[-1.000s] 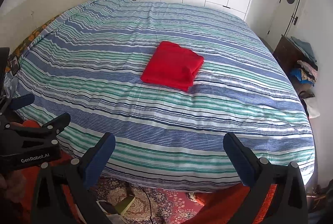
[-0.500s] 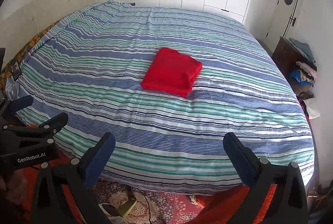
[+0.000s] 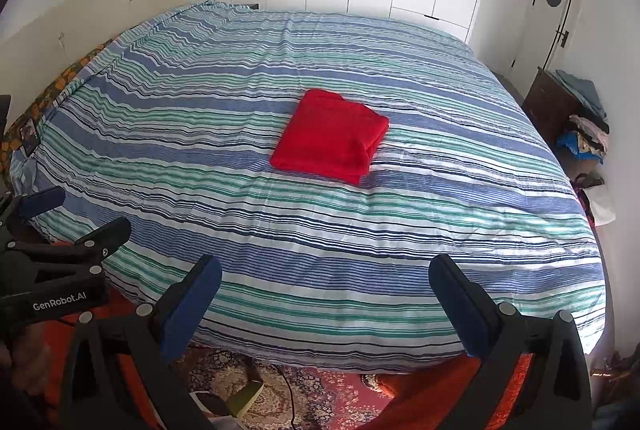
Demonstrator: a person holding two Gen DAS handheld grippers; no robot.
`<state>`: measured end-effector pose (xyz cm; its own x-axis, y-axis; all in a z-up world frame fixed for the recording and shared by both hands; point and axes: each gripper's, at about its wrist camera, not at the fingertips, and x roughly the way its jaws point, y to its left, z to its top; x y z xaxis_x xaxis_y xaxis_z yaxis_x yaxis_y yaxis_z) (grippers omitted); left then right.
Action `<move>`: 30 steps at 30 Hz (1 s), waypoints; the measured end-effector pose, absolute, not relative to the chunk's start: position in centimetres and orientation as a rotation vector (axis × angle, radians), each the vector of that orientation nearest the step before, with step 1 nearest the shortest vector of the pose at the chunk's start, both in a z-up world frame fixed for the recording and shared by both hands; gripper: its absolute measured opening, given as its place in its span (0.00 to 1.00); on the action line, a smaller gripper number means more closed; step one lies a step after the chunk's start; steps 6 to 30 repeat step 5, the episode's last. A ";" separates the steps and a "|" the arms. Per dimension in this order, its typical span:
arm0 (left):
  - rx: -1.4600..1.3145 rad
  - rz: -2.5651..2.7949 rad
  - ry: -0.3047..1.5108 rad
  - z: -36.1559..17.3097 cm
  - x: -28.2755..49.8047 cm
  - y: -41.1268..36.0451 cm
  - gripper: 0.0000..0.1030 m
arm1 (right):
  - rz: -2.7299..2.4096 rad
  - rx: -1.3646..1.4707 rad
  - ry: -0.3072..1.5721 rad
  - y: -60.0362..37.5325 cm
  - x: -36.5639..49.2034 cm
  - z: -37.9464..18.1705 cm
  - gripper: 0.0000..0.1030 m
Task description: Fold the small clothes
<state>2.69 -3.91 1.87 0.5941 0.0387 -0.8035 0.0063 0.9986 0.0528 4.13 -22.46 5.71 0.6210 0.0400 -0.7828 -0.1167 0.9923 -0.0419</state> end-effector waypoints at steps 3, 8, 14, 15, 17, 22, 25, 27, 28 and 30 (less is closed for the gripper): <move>0.054 0.020 0.932 1.9 2.6 -4.1 0.99 | 0.090 -0.085 0.900 -22.6 4.2 5.6 0.99; 0.060 0.026 0.932 1.9 2.6 -4.2 0.99 | 0.091 -0.081 0.903 -22.6 4.2 5.5 0.99; 0.060 0.026 0.932 1.9 2.6 -4.2 0.99 | 0.091 -0.081 0.903 -22.6 4.2 5.5 0.99; 0.060 0.026 0.932 1.9 2.6 -4.2 0.99 | 0.091 -0.081 0.903 -22.6 4.2 5.5 0.99; 0.060 0.026 0.932 1.9 2.6 -4.2 0.99 | 0.091 -0.081 0.903 -22.6 4.2 5.5 0.99; 0.060 0.026 0.932 1.9 2.6 -4.2 0.99 | 0.091 -0.081 0.903 -22.6 4.2 5.5 0.99; 0.060 0.026 0.932 1.9 2.6 -4.2 0.99 | 0.091 -0.081 0.903 -22.6 4.2 5.5 0.99; 0.060 0.026 0.932 1.9 2.6 -4.2 0.99 | 0.091 -0.081 0.903 -22.6 4.2 5.5 0.99; 0.060 0.026 0.932 1.9 2.6 -4.2 0.99 | 0.091 -0.081 0.903 -22.6 4.2 5.5 0.99; 0.060 0.026 0.932 1.9 2.6 -4.2 0.99 | 0.091 -0.081 0.903 -22.6 4.2 5.5 0.99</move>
